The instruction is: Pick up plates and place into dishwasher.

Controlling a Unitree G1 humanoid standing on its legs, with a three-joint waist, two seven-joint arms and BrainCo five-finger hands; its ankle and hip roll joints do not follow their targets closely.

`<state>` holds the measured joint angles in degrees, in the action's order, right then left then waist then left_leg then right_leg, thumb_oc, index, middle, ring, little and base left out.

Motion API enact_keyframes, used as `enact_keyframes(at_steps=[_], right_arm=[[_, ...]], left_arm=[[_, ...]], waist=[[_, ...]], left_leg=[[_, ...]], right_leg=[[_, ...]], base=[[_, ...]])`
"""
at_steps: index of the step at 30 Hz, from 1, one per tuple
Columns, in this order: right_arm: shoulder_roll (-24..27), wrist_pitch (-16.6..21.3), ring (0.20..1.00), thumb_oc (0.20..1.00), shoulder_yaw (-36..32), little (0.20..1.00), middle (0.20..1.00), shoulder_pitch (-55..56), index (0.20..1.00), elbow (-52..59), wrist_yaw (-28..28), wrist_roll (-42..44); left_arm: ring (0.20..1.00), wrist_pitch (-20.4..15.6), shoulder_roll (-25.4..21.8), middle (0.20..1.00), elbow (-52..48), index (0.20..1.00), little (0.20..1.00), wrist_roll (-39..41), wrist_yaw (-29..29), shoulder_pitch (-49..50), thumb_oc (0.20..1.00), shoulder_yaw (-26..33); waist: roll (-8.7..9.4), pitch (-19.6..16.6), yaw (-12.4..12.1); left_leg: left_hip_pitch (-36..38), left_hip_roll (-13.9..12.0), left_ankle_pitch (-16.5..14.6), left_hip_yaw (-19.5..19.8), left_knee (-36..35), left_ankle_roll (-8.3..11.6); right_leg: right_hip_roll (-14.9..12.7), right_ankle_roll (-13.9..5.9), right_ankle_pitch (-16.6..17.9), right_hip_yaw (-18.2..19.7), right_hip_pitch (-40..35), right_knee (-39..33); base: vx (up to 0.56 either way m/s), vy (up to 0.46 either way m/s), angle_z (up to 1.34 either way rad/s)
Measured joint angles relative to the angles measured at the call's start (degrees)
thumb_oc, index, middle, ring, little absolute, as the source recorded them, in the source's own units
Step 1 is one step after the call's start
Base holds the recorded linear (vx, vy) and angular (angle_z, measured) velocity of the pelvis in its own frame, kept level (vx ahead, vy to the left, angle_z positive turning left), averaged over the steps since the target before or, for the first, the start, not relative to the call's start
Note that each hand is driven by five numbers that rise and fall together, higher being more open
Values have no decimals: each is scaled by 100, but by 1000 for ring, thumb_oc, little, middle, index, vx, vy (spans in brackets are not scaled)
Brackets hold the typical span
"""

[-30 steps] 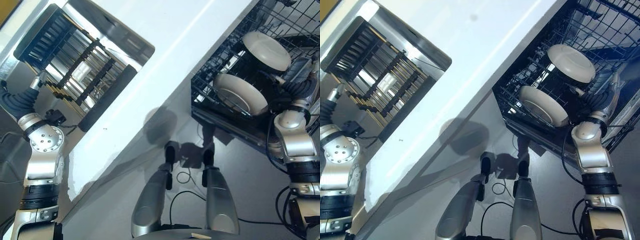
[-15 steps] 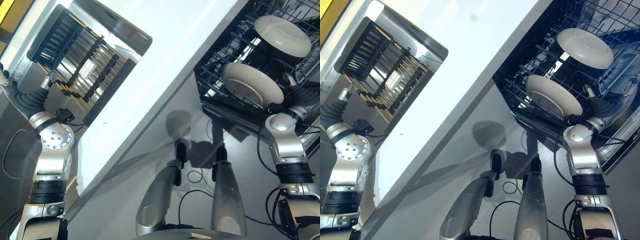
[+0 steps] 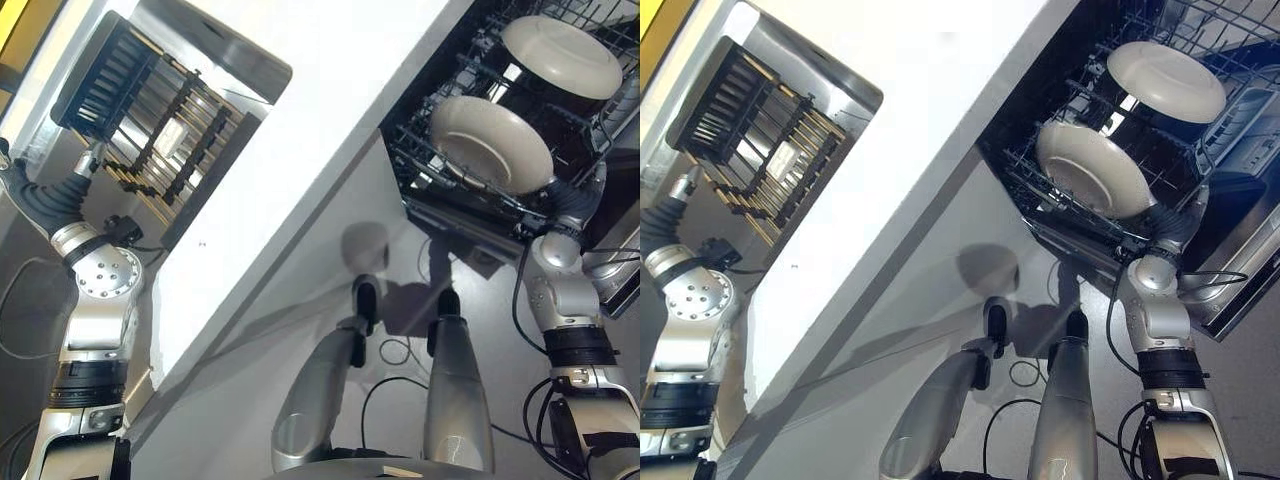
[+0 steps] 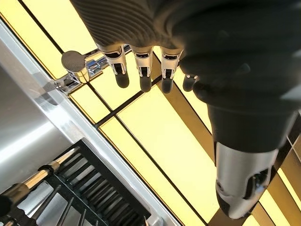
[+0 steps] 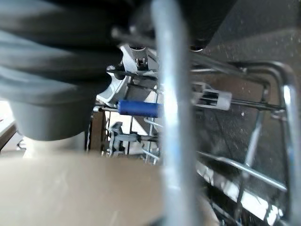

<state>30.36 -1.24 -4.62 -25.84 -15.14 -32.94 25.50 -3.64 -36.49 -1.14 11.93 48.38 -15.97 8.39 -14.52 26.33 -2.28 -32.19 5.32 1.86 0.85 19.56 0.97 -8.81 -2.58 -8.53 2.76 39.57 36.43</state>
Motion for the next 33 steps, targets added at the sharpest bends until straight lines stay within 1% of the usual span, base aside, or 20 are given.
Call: enact_keyframes(at_steps=[4,12,16,21,23,24,26,27,30,31,32,33], right_arm=[[44,97,1000,1000,4,1000,1000,-34,1000,-60,294,-4],[11,32,1000,1000,8,1000,1000,-112,1000,-96,307,-5],[6,-173,1000,1000,11,1000,1000,-119,1000,-96,280,-6],[-25,-432,1000,1000,74,1000,1000,-331,1000,-137,234,-7],[-44,-496,1000,1000,134,1000,1000,-451,1000,-146,227,-9],[-45,-525,1000,1000,162,1000,1000,-521,1000,-191,221,-10],[-45,-612,1000,1000,328,1000,1000,-834,1000,-450,175,-11],[-45,-662,1000,1000,355,1000,1000,-967,1000,-562,151,-10],[-32,-701,1000,1000,360,1000,1000,-1161,1000,-865,71,-10],[-24,-716,1000,1000,360,1000,1000,-1179,1000,-931,6,-9],[-2,-716,1000,1000,360,1000,1000,-1201,1000,-1012,-37,-10],[22,-717,1000,1000,360,1000,1000,-1206,1000,-1041,-59,-9]], left_arm=[[1000,1,-7,1000,52,1000,1000,-6,1,-49,1000,59],[1000,-1,71,1000,37,1000,1000,-1,2,-130,1000,-4],[1000,0,239,1000,41,1000,1000,10,-1,-226,1000,-90],[1000,-69,336,1000,-24,1000,1000,13,-112,-215,1000,-236],[1000,-119,394,1000,-46,1000,1000,13,-174,-214,1000,-282],[1000,-139,424,1000,-66,1000,1000,15,-218,-187,1000,-340],[1000,-256,433,1000,-128,1000,1000,27,-313,14,1000,-366],[1000,-320,447,1000,-132,1000,1000,30,-364,99,1000,-408],[1000,-380,490,1000,-159,1000,1000,129,-472,449,1000,-510],[1000,-435,506,1000,-166,1000,1000,161,-512,586,1000,-507],[1000,-461,506,1000,-171,1000,1000,239,-544,688,1000,-507],[1000,-474,535,1000,-134,1000,1000,262,-549,729,1000,-472]], waist=[[-1,0,13],[-12,-9,16],[-14,-10,29],[-42,-30,-30],[-48,-34,-106],[-54,-39,-184],[-70,-49,-237],[-78,-55,-337],[-130,-93,-523],[-134,-96,-553],[-133,-95,-592],[-135,-97,-635]], left_leg=[[-70,25,-17,-6,73,18],[-42,129,-5,21,104,-11],[72,214,1,115,152,-20],[151,335,-27,253,225,-17],[156,357,-38,273,264,1],[160,362,-55,286,302,23],[163,373,-57,345,321,37],[178,381,-60,370,321,43],[266,384,-78,492,278,64],[290,420,-36,552,287,118],[329,421,-75,596,265,121],[343,450,-63,590,259,126]], right_leg=[[-33,-11,-2,-18,75,60],[-135,-8,-37,-43,40,148],[-255,-37,-129,-138,-124,226],[-426,-24,-291,-327,-237,407],[-454,-3,-351,-353,-237,495],[-462,14,-385,-363,-238,546],[-533,63,-422,-509,-244,614],[-549,86,-444,-534,-248,643],[-583,111,-527,-671,-375,665],[-640,107,-525,-769,-422,683],[-736,133,-600,-871,-458,734],[-756,142,-624,-901,-467,757]], base=[[69,107,-3],[127,136,5],[138,110,16],[119,52,21],[114,61,14],[117,77,11],[127,88,12],[115,84,14],[109,36,21],[150,-3,23],[146,0,24],[71,48,16]])
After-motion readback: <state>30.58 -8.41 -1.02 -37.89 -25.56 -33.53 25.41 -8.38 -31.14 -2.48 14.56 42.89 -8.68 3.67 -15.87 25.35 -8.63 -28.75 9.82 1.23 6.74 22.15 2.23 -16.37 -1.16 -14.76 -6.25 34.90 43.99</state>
